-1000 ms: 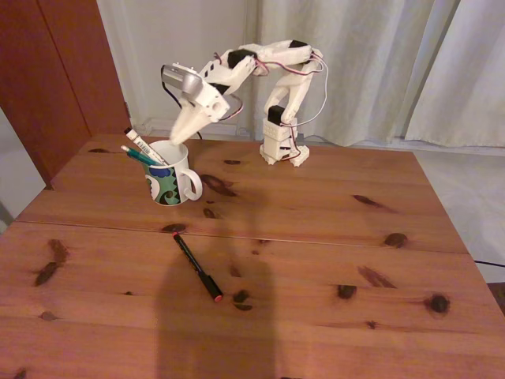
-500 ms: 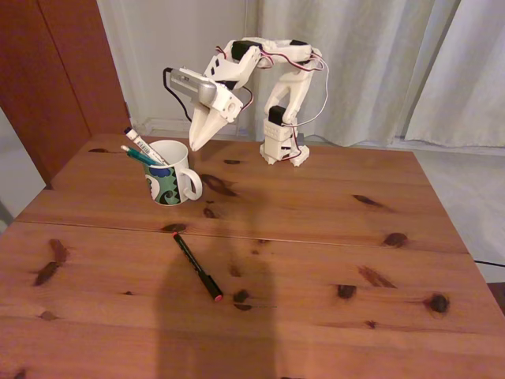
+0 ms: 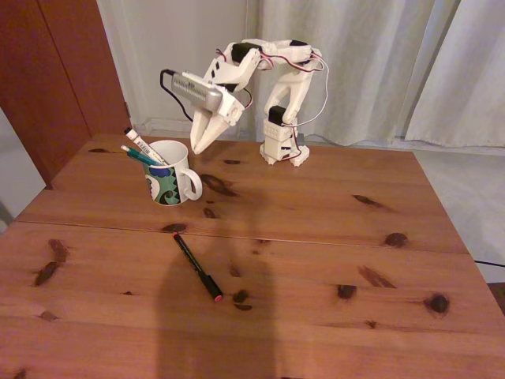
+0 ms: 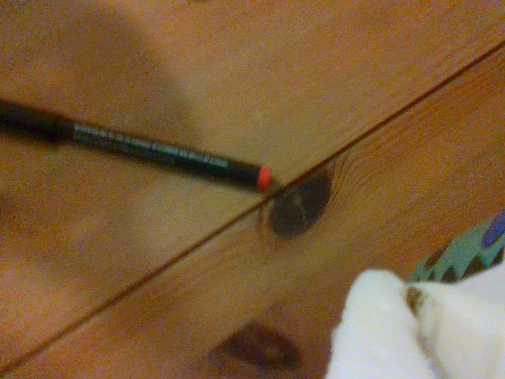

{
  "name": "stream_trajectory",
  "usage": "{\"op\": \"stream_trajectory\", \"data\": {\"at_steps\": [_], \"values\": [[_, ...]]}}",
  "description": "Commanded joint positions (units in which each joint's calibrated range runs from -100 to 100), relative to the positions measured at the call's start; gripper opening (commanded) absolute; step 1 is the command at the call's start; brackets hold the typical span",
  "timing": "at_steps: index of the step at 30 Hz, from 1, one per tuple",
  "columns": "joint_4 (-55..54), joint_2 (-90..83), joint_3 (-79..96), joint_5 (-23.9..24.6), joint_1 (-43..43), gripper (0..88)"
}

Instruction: Clean up the desk and place the pens and markers into the cup

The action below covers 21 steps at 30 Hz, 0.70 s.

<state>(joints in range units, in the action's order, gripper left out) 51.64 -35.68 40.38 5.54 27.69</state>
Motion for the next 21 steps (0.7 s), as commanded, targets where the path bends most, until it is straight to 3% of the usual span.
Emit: {"op": "stream_trajectory", "data": {"at_steps": [1,3,6,17,21], "values": [[-0.5,-0.2,1.5,3.7,0.3,0.7],[-0.6,-0.3,1.6,8.9,0.3,0.7],[-0.3,-0.2,1.6,13.1,0.1,0.8],[0.1,-0.2,2.6,13.7,0.3,0.8],[0.4,-0.9,4.6,13.8,4.0,0.8]]}}
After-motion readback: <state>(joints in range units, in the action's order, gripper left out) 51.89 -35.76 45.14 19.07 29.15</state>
